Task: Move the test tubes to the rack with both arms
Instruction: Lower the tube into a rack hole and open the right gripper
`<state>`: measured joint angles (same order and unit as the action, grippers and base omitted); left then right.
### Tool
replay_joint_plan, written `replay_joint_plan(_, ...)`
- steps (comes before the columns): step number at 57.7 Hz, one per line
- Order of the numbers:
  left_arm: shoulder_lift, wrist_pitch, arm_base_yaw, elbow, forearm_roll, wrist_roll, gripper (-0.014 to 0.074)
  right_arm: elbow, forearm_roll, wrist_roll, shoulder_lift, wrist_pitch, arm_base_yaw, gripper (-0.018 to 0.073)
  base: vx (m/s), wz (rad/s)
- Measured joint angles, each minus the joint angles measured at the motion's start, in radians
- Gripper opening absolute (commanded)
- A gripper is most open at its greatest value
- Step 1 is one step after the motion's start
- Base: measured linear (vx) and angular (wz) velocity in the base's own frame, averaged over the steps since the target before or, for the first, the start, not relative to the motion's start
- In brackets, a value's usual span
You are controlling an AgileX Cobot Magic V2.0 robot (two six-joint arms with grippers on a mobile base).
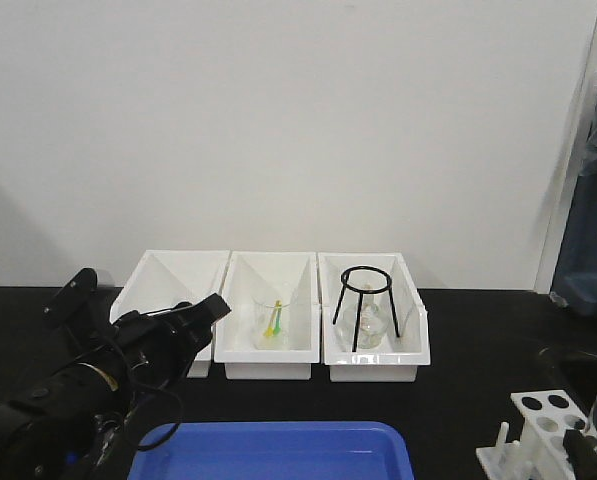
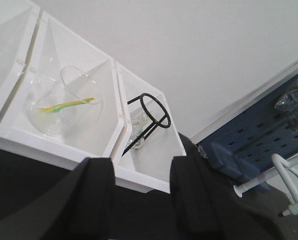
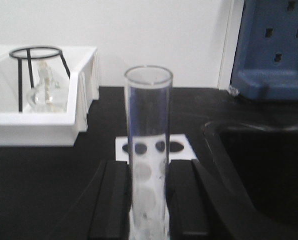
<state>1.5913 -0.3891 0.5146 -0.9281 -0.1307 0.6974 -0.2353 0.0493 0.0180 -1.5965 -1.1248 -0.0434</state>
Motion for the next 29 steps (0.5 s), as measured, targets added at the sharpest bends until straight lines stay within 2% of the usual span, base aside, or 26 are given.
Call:
replay_joint_plan(7,0.000,0.000,0.000,0.000,0.000,0.000,0.0411,0.017,-0.001,0.035,-0.042,-0.041,0.000,0.0025,0.00,0.00)
replay_joint_plan(16,0.000,0.000,0.000,0.000,0.000,0.000,0.0411,0.018,0.001,0.052,-0.050,-0.057,0.000,0.0110,0.00,0.00)
replay_joint_plan(24,0.000,0.000,0.000,0.000,0.000,0.000,0.0411,0.018,0.001,0.051,-0.050,-0.057,0.000,0.0240,0.00,0.00)
replay_joint_plan(29,0.000,0.000,0.000,0.000,0.000,0.000,0.0411,0.018,0.001,0.050,-0.050,-0.057,0.000,0.0360,0.00,0.00)
